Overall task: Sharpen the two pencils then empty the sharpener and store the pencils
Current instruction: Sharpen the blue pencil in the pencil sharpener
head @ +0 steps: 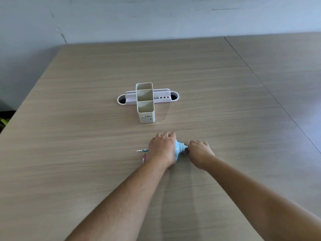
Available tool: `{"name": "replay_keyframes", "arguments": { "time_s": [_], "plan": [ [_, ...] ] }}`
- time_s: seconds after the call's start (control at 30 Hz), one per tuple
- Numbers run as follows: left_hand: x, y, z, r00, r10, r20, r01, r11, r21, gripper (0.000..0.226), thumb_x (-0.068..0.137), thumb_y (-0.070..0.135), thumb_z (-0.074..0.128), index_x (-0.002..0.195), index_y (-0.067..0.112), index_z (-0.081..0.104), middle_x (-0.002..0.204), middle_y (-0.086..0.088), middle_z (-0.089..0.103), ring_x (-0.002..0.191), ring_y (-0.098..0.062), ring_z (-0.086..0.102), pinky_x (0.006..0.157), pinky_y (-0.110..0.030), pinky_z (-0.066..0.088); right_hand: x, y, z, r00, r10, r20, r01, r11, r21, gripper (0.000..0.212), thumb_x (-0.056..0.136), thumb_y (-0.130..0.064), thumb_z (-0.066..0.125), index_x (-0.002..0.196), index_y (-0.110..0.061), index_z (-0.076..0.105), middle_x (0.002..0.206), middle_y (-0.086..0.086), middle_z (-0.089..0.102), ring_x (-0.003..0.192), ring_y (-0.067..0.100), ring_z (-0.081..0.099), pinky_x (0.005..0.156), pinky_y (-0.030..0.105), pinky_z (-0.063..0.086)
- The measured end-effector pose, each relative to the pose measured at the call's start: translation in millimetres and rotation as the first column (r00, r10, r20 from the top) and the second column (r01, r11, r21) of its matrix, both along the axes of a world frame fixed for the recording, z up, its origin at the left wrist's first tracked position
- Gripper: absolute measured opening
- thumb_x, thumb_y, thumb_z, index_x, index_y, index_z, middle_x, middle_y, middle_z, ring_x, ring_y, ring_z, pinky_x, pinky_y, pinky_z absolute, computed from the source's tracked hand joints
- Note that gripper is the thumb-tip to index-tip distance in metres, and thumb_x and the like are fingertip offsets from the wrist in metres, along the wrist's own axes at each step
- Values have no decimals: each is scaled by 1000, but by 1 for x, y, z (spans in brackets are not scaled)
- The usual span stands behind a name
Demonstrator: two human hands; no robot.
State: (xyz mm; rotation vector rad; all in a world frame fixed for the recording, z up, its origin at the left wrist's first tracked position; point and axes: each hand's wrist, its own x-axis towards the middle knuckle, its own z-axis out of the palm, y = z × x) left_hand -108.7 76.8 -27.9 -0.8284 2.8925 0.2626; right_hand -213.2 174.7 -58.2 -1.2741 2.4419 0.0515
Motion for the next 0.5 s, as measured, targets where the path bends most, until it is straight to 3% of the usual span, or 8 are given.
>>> {"name": "replay_keyframes", "arguments": {
  "time_s": [0.13, 0.27, 0.43, 0.5],
  "plan": [
    [1, 0, -2, 1000, 3, -6, -3, 1000, -2, 55, 70, 14, 76, 116, 15, 46, 119, -3, 56, 109, -26, 53, 78, -33, 45, 23, 42, 27, 998, 42, 53, -36, 993, -110, 23, 96, -31, 37, 104, -27, 59, 108, 3, 58, 107, 25, 52, 89, 36, 36],
    [3, -2, 1, 998, -56, -12, 56, 998, -6, 58, 67, 18, 78, 115, 14, 46, 116, -3, 57, 105, -26, 55, 72, -33, 43, -11, 2, 49, 999, -20, -33, 11, 971, -237, 24, 96, -32, 40, 106, -27, 61, 110, 2, 59, 107, 25, 54, 91, 39, 37],
    [-1, -1, 2, 1000, -4, 7, 4, 1000, 5, 61, 67, 19, 81, 117, 16, 46, 120, -3, 56, 110, -25, 53, 80, -34, 46, -11, -13, 5, 1000, 25, -16, -25, 999, 40, 23, 94, -22, 39, 108, -21, 58, 114, 8, 58, 113, 29, 52, 93, 39, 36],
    [-2, 0, 1, 1000, 6, 9, -6, 1000, 3, 58, 69, 16, 78, 118, 15, 46, 121, -4, 56, 111, -26, 53, 81, -34, 46, 3, 12, 6, 995, 91, 43, -94, 992, 79, 22, 95, -25, 37, 102, -23, 58, 105, 3, 57, 111, 27, 52, 92, 38, 36]
  ]
}}
